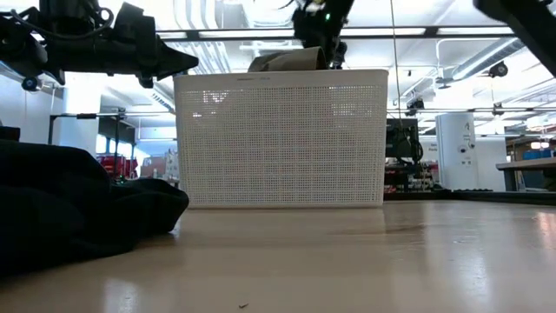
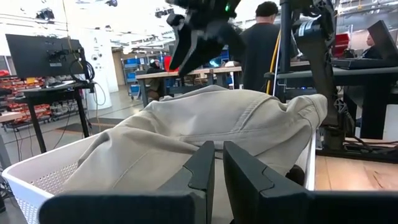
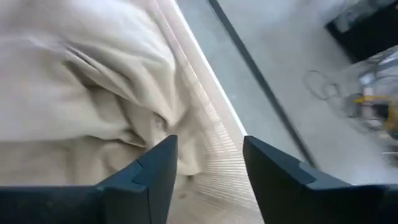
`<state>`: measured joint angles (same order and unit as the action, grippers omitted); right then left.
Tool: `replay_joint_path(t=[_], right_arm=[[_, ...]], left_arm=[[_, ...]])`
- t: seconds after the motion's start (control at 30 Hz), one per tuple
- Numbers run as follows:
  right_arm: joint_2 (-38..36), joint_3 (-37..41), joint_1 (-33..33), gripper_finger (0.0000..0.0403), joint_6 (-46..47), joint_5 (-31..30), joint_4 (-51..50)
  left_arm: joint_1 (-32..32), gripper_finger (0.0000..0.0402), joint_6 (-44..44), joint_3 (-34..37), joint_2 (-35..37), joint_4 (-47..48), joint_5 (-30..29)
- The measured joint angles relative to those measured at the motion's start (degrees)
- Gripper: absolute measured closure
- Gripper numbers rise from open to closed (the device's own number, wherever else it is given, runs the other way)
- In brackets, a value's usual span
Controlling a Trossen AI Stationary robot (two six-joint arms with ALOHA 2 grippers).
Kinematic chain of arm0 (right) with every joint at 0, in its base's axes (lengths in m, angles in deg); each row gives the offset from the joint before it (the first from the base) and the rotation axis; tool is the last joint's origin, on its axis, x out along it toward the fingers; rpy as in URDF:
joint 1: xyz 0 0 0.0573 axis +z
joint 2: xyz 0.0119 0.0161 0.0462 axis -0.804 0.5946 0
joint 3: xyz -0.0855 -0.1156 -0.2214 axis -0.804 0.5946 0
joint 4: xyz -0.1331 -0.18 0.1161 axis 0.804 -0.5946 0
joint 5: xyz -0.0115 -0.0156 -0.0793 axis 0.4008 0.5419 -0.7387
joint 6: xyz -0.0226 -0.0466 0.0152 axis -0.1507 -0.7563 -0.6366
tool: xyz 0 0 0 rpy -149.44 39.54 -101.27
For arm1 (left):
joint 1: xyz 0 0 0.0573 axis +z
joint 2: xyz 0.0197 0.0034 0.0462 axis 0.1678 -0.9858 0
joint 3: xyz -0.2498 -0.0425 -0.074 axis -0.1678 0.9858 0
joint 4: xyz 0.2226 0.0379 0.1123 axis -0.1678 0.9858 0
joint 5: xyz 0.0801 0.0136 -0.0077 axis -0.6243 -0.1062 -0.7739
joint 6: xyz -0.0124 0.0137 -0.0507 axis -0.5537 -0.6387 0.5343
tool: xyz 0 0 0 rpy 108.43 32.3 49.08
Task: Sort clothes
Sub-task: Put the grey trousers into the laundry bin
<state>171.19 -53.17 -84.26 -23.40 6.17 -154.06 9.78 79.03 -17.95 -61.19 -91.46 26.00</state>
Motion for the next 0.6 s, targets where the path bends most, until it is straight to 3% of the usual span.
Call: replay_joint_path(t=[0.17, 0.4, 0.6], right_arm=[[-2.4, 0.0, 0.7, 0.0255, 3.6, 7.5, 0.4], [-1.8, 0.2, 4.3, 0.039, 0.9, 23.4, 3.3], [2.5, 0.4, 7.5, 0.0399, -2.6, 25.0, 4.4]], left_arm=[[0.0, 0.0381, 0.0, 0.0, 0.0, -0.2, 0.0], [0.0, 0.0381, 0.0, 0.0, 0.0, -0.4, 0.0], [0.0, 0.0381, 0.0, 0.0, 0.0, -0.3, 0.0]])
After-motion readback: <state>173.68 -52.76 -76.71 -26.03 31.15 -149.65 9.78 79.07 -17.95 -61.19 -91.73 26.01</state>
